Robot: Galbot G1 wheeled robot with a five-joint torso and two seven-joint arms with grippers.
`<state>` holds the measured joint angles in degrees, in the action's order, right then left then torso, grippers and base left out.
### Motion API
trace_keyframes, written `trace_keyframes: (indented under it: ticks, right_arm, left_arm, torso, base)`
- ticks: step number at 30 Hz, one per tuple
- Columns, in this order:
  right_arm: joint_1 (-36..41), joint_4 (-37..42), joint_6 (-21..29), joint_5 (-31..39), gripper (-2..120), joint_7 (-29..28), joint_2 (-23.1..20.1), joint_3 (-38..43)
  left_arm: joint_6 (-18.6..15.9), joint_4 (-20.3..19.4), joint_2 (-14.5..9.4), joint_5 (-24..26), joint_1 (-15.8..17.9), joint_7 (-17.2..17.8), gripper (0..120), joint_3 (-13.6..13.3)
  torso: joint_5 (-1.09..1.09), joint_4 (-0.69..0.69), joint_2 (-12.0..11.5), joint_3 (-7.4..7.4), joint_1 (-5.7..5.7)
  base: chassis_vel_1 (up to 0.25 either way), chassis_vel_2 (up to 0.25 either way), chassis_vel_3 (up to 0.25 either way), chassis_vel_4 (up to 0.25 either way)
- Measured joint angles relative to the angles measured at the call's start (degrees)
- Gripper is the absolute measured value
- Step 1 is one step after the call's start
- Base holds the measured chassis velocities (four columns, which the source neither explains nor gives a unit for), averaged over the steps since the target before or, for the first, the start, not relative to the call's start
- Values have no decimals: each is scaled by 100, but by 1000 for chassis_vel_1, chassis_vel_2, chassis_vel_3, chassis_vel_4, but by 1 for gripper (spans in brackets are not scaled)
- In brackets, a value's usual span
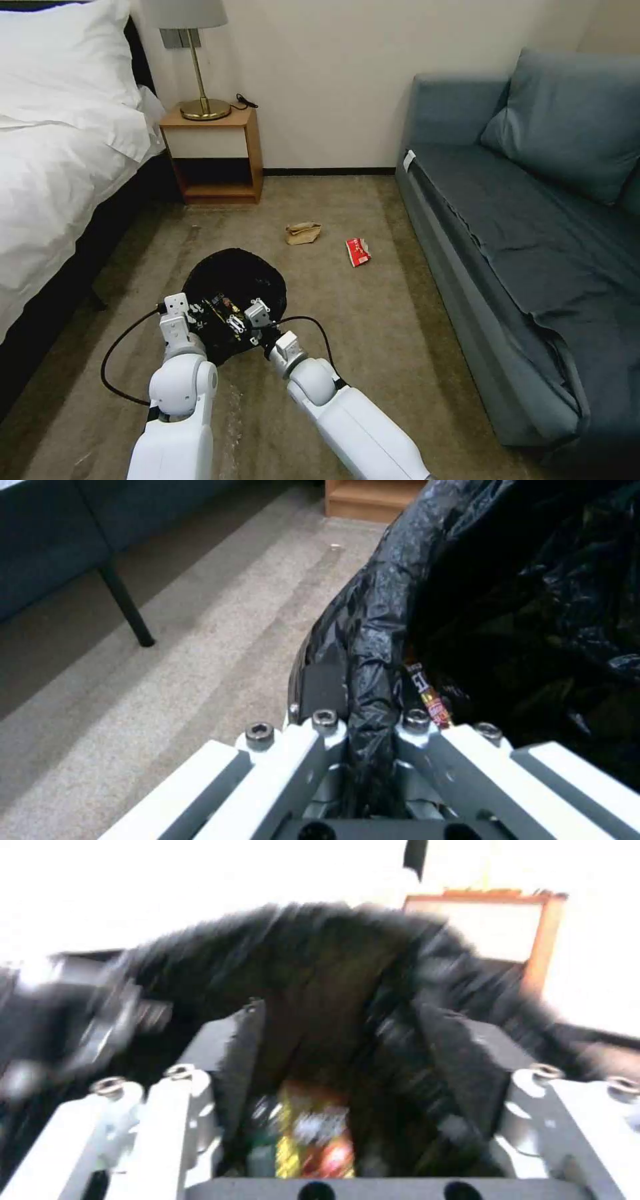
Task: Pick up the trash bin, then pick up the garbage on the floor and place it into the trash bin.
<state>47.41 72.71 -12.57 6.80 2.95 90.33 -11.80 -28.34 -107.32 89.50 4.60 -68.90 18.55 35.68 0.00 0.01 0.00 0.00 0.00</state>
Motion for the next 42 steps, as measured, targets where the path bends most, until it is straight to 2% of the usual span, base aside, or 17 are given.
trace_keyframes:
  ticks: [1, 3, 4, 5, 7, 9, 15, 24, 42]
  right_arm:
    - [-46, 177, 33, 9, 76, -51, -75, 91]
    - [-71, 284, 58, 17, 77, -108, -125, 155]
    - [-106, 448, 69, 47, 84, -256, -208, 290]
    - [-106, 448, 69, 47, 84, -256, -208, 290]
    - [-94, 776, 144, 202, 95, -568, -383, 657]
    - [-7, 898, 181, 244, 99, -699, -455, 890]
    - [399, 983, 184, 280, 100, -969, -563, 1663]
    - [916, 740, -251, 45, 100, -760, -543, 2667]
    - [1045, 606, -351, 41, 100, -572, -433, 3043]
  left_arm:
    - [0, 22, -13, 6, 10, 0, 1, 6]
    - [3, 41, -20, 14, 20, 0, 1, 7]
    - [49, 110, -40, 34, 52, -8, 1, 11]
    - [49, 110, -40, 34, 52, -8, 1, 11]
    - [196, 238, -101, 73, 128, -83, 1, 13]
    - [202, 267, -115, 88, 166, -97, 1, 28]
    - [195, 290, -114, 115, 207, -108, 1, 47]
    - [191, 277, -138, 128, 183, -139, 1, 42]
    - [217, 209, -145, 122, 117, -149, 1, 104]
  torso:
    - [0, 0, 0, 0, 0]
    - [0, 0, 0, 0, 0]
    - [0, 0, 0, 0, 0]
    - [0, 0, 0, 0, 0]
    - [0, -1, 0, 0, 0]
    - [0, -1, 0, 0, 0]
    - [1, -2, 0, 0, 0]
    - [0, -1, 0, 0, 0]
    - [0, 0, 0, 0, 0]
  base:
    - [0, 0, 0, 0]
    - [0, 0, 0, 0]
    - [0, 0, 0, 0]
    - [0, 0, 0, 0]
    - [0, 0, 0, 0]
    - [0, 0, 0, 0]
    - [0, 0, 0, 0]
    - [0, 0, 0, 0]
    - [0, 0, 0, 0]
